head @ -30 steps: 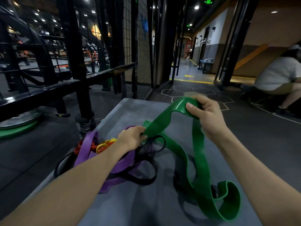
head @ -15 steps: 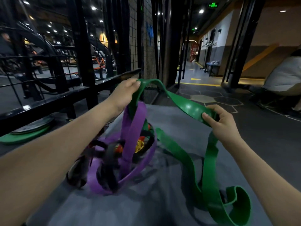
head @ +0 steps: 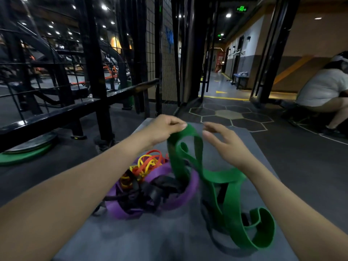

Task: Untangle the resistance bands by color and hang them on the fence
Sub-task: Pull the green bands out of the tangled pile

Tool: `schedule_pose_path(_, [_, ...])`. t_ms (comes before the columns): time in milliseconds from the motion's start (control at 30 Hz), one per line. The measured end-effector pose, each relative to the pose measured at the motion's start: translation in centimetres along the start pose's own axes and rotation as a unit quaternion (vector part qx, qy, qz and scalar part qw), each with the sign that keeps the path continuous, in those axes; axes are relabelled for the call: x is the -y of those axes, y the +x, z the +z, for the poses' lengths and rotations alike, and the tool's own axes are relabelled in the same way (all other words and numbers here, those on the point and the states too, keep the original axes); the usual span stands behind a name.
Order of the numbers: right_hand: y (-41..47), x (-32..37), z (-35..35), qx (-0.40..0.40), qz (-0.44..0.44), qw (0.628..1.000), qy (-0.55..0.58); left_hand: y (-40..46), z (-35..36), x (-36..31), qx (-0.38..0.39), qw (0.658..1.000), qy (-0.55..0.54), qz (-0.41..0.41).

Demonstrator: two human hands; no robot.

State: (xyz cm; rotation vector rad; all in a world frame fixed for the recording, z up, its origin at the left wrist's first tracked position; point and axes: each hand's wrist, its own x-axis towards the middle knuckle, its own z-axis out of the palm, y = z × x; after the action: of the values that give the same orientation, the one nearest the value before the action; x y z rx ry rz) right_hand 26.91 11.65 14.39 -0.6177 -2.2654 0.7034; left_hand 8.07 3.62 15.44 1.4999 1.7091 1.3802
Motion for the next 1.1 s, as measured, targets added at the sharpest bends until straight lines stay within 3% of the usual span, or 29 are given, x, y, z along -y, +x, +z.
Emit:
schedule_pose_path(133, [0.5,2.3,1.9,0.053,-0.010,0.998,0.026,-0.7,0.5,-0.6,-0.008,1.000,-0.020,0.016])
schedule_pose_path(300, [-0.2,2.0,1.6,0.079,0.017,0.996,0.036,-2.7,1.7,1.9,0.050,0.994,-0.099,-0.001])
schedule_pose_path(500, [0.2,0.4,-1.0,-0.047,0.079,0.975,0.201,-3.2,4.4,8.2,0.175,0.981,-0.019,-0.076])
schedule_pose_path(633, [0.1,-1.7,-2.5,-0.121,0.093,0.977,0.148,-3.0,5.4,10.6,0.177,0.976,0.070,-0.108])
schedule_pose_path(700, [-0.3,-3.0,-2.6,-0.148,0.109,0.978,0.096,-2.8,5.2,10.9,0.148,0.966,0.200,-0.072])
schedule_pose_path(767, [-0.8,-4.6,-2.5,-0.154,0.154,0.975,0.043,-2.6,4.0,10.7,0.073,0.958,0.277,-0.034])
schedule_pose_path(867, [-2.0,-6.9,-2.5,-0.134,0.213,0.968,-0.027,-2.4,1.8,8.8,0.022,0.976,0.216,-0.003])
schedule_pose_path(1000, [-2.3,-7.8,-2.1,-0.126,0.211,0.968,-0.049,-1.3,0.3,3.6,0.009,0.980,0.192,0.049])
schedule_pose_path(1100, [-2.0,-7.9,-2.1,-0.125,0.208,0.966,-0.088,-0.1,0.2,1.4,-0.002,0.994,0.101,0.045])
